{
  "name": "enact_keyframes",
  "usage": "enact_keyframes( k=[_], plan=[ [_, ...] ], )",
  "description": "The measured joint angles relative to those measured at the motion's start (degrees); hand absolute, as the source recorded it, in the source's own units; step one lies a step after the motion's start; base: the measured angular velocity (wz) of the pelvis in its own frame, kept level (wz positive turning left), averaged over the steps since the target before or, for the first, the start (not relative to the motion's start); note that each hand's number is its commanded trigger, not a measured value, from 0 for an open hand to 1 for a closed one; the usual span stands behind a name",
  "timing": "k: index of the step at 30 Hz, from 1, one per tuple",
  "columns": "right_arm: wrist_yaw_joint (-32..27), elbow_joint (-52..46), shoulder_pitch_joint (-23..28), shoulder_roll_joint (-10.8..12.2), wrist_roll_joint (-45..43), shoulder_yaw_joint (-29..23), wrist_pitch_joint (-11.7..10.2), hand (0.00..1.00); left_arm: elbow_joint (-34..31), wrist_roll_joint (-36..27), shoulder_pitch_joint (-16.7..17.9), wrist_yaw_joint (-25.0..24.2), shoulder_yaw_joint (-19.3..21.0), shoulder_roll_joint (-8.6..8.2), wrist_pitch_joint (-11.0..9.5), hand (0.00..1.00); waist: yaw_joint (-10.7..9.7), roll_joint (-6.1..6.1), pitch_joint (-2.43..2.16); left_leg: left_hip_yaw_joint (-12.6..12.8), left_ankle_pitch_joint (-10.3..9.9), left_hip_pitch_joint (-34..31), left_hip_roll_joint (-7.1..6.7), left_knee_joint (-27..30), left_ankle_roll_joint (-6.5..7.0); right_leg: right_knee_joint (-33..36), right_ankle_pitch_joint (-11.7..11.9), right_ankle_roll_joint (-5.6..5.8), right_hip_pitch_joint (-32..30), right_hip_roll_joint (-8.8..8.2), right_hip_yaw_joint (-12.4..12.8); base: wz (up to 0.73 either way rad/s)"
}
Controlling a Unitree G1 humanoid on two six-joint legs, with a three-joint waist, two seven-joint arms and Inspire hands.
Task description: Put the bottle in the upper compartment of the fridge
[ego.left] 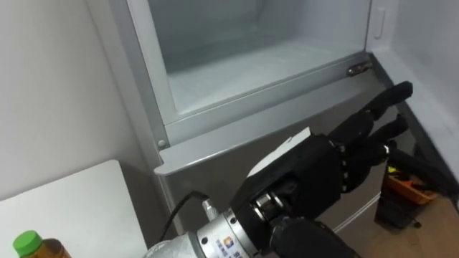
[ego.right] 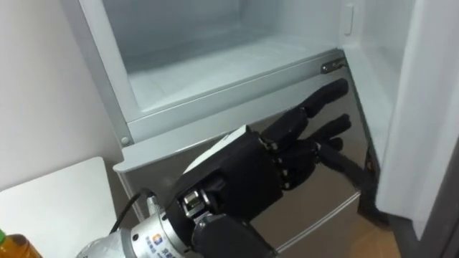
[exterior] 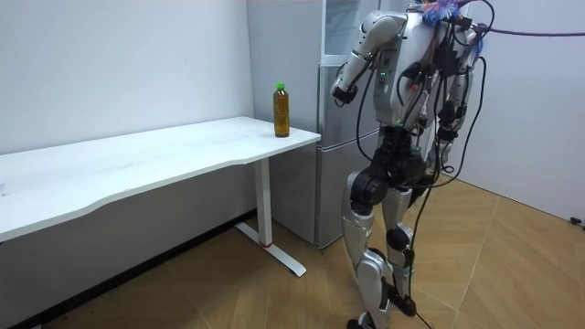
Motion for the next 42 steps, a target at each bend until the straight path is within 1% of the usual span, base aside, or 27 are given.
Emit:
enact_keyframes(
  k=[4, 8, 10, 13, 17, 20, 21, 22, 23, 25, 26, 28, 29, 30, 31, 32, 35, 37, 40, 42],
  plan=[
    [0.0, 0.0, 0.1, 0.0, 0.8, 0.1, 0.6, 0.00, 0.9, 0.0, -0.6, -0.1, -0.6, -1.01, 0.6, 0.00, -0.1, 0.01, 0.00, 0.8, 0.0, 0.0, 0.04, 0.0, 0.00, -0.3, 0.1, -0.03, -0.1, -0.02, 0.2, -0.06],
    [0.0, 0.0, 0.1, 0.0, 2.5, 0.1, 0.9, 0.00, 0.9, 0.0, -0.6, -0.1, -0.7, -0.99, 0.6, 0.00, -0.1, 0.01, -0.01, 1.0, 0.0, 0.0, 0.12, 0.0, 0.00, -0.2, 0.1, -0.04, -0.3, 0.13, 0.6, -0.06],
    [0.0, 0.1, 0.1, 0.0, 3.2, 0.2, 1.1, 0.00, 0.9, 0.4, -0.7, 0.0, -0.7, -1.00, 0.7, 0.00, -0.2, 0.06, -0.05, 1.1, 0.0, -0.1, 0.39, 0.0, -0.02, 0.0, 0.1, -0.15, -0.5, 0.40, 0.8, -0.09],
    [0.0, 0.1, 0.2, 0.0, 3.2, 0.1, 1.2, 0.00, 0.9, 0.8, -0.7, 0.2, -0.7, -0.90, 0.7, 0.00, -0.4, 0.06, -0.05, 1.1, 0.0, 0.0, 0.69, -0.1, -0.02, 0.6, 0.2, -0.20, -0.6, 0.74, 0.9, -0.07],
    [0.0, 0.5, 0.3, -0.3, 3.3, 0.2, 1.2, 0.00, 0.9, 1.0, -0.7, 0.2, -0.7, -0.86, 0.7, 0.00, -0.3, 0.06, -0.04, 0.9, 0.0, 0.0, 0.71, -0.1, -0.02, 0.5, 0.2, -0.24, -0.3, 0.69, 0.7, 0.01],
    [0.0, 0.7, 0.4, -0.3, 3.5, 0.2, 1.2, 0.00, 0.9, 0.9, -0.7, 0.2, -0.7, -0.70, 0.7, 0.00, -0.3, -0.03, 0.02, 0.5, 0.0, 0.1, 0.58, -0.2, -0.02, 0.4, 0.2, -0.24, 0.1, 0.45, 0.0, 0.12],
    [0.0, 0.7, 0.4, -0.3, 3.5, 0.2, 1.2, 0.00, 0.9, 0.9, -0.7, 0.3, -0.6, -0.67, 0.7, 0.00, 0.0, -0.09, 0.07, 0.2, 0.0, 0.2, 0.54, -0.3, -0.02, 0.5, 0.2, -0.24, 0.1, 0.39, -0.2, 0.12],
    [0.0, 0.7, 0.4, -0.3, 3.5, 0.3, 1.2, 0.00, 0.9, 1.0, -0.7, 0.6, -0.6, -0.56, 0.7, 0.00, 0.3, -0.20, 0.13, -0.5, 0.0, 0.1, 0.56, -0.4, -0.02, 0.5, 0.2, -0.24, 0.2, 0.37, -0.5, 0.13],
    [0.0, 0.7, 0.4, -0.2, 3.5, 0.4, 1.2, 0.00, 0.9, 1.0, -0.7, 0.8, -0.6, -0.53, 0.7, 0.00, 0.3, -0.27, 0.19, -0.6, 0.0, 0.0, 0.54, -0.4, -0.02, 0.5, 0.2, -0.24, 0.1, 0.31, -0.9, 0.22],
    [0.0, 0.7, 0.4, -0.1, 3.8, 0.7, 1.2, 0.00, 0.8, 1.3, -0.7, 1.2, -0.5, -0.51, 0.7, 0.00, 0.4, -0.64, 0.44, -0.8, 0.0, -0.6, 0.45, -0.4, -0.10, 0.5, 0.2, -0.23, 0.0, 0.05, -2.2, 0.28],
    [0.0, 0.7, 0.3, -0.1, 4.0, 0.8, 1.2, 0.00, 0.8, 1.3, -0.7, 1.3, -0.5, -0.47, 0.7, 0.00, 0.4, -0.69, 0.47, -0.9, 0.0, -0.8, 0.45, -0.4, -0.13, 0.5, 0.2, -0.23, 0.0, -0.01, -2.5, 0.26],
    [0.0, 0.9, 0.1, -0.2, 4.1, 1.2, 1.4, 0.00, 0.7, 1.3, -0.7, 1.2, -0.3, -0.49, 0.7, 0.00, 0.8, -1.01, 0.66, -2.2, 0.1, -1.0, 0.24, -0.3, -0.23, 0.4, 0.1, -0.22, -0.2, -0.19, -3.4, 0.22],
    [0.0, 1.0, 0.0, -0.2, 4.0, 1.2, 1.5, 0.00, 0.6, 1.3, -0.7, 1.2, -0.3, -0.49, 0.7, 0.00, 1.0, -1.10, 0.64, -2.3, 0.1, -1.0, 0.23, -0.3, -0.23, 0.4, 0.1, -0.20, -0.2, -0.22, -3.5, 0.14],
    [0.0, 1.4, -0.3, -0.2, 4.0, 1.3, 1.8, 0.00, 0.4, 1.3, -0.7, 1.1, -0.3, -0.47, 0.7, 0.00, 1.6, -1.31, 0.71, -2.8, 0.1, -1.1, 0.15, -0.3, -0.24, 0.4, 0.1, -0.19, 0.0, -0.37, -4.0, 0.17],
    [0.0, 2.0, -0.4, -0.2, 4.1, 1.3, 1.9, 0.00, 0.0, 1.3, -0.7, 1.0, -0.3, -0.45, 0.7, 0.00, 1.8, -1.59, 0.66, -3.6, 0.2, -1.2, -0.05, -0.3, -0.22, 0.5, 0.1, -0.17, 0.1, -0.55, -4.7, 0.19],
    [0.0, 2.4, -0.6, -0.2, 4.1, 1.4, 2.0, 0.00, -0.2, 1.3, -0.6, 1.0, -0.4, -0.40, 0.7, 0.00, 2.0, -1.75, 0.59, -3.8, 0.3, -1.2, -0.12, -0.3, -0.19, 0.5, 0.1, -0.14, 0.1, -0.61, -4.8, 0.22],
    [0.0, 2.6, -0.8, -0.1, 4.3, 2.1, 2.1, 0.00, -1.2, 1.3, -0.6, 1.0, -0.5, -0.11, 0.7, 0.00, 3.0, -2.58, 0.15, -4.9, 0.4, -2.0, -0.25, 0.1, -0.15, 0.5, 0.1, -0.14, 0.1, -0.69, -5.4, 0.16],
    [0.0, 2.6, -0.7, -0.1, 4.8, 4.0, 2.1, 0.00, -1.6, 1.0, -0.6, 1.0, -0.6, -0.05, 0.7, 0.00, 4.4, -3.19, -0.17, -5.2, 0.4, -1.9, -0.19, 0.1, -0.17, 0.5, 0.1, -0.17, 0.2, -0.59, -5.5, 0.05],
    [0.0, 2.6, -0.8, -0.2, 4.8, 5.0, 2.1, 0.00, -1.6, 1.0, -0.5, 1.0, -0.9, 0.01, 0.7, 0.00, 5.5, -3.25, -0.23, -5.3, 0.4, -1.8, -0.20, 0.1, -0.18, 0.5, 0.1, -0.17, 0.4, -0.60, -5.6, 0.01],
    [0.0, 2.5, -0.9, -0.2, 4.8, 5.3, 2.1, 0.00, -1.6, 1.0, -0.5, 1.0, -0.9, 0.22, 0.7, 0.00, 5.8, -3.22, -0.24, -5.4, 0.4, -1.8, -0.18, 0.1, -0.18, 0.5, 0.1, -0.17, 0.5, -0.60, -5.7, 0.02]
  ],
)
